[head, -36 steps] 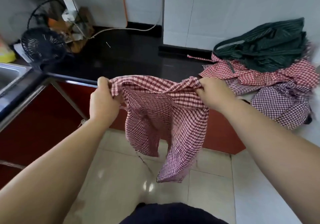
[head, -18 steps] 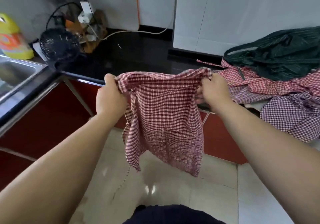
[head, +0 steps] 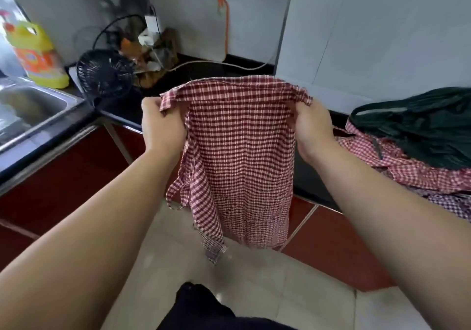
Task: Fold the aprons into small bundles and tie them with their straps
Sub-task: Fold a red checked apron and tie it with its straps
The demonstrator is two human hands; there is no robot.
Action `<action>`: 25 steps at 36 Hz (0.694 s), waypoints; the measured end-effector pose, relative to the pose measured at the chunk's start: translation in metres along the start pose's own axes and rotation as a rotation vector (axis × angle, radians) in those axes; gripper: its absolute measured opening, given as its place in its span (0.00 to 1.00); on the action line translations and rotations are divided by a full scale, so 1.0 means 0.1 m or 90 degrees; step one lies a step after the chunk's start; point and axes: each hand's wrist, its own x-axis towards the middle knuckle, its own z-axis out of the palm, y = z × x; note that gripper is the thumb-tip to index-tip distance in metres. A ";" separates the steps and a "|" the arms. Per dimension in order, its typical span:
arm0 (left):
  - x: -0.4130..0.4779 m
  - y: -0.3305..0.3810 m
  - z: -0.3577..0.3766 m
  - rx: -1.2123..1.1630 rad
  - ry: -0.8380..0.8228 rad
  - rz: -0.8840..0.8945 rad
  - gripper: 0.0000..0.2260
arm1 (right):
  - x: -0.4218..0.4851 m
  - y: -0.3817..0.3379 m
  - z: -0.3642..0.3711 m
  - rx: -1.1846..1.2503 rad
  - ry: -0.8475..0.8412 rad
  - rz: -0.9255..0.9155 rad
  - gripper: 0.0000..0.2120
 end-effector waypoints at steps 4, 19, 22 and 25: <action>0.44 0.05 0.20 -0.034 0.001 0.046 0.06 | 0.28 -0.05 0.24 -0.064 -0.019 -0.065 0.19; 2.98 -0.04 1.21 -0.040 -0.171 0.020 0.04 | 2.44 -0.30 1.60 -0.250 0.080 -0.102 0.17; 3.42 0.06 1.40 -0.036 -0.187 0.045 0.04 | 2.84 -0.39 1.78 -0.257 0.095 -0.107 0.19; 3.76 0.18 1.60 -0.020 -0.196 0.057 0.09 | 3.17 -0.47 1.88 -0.241 0.114 -0.118 0.20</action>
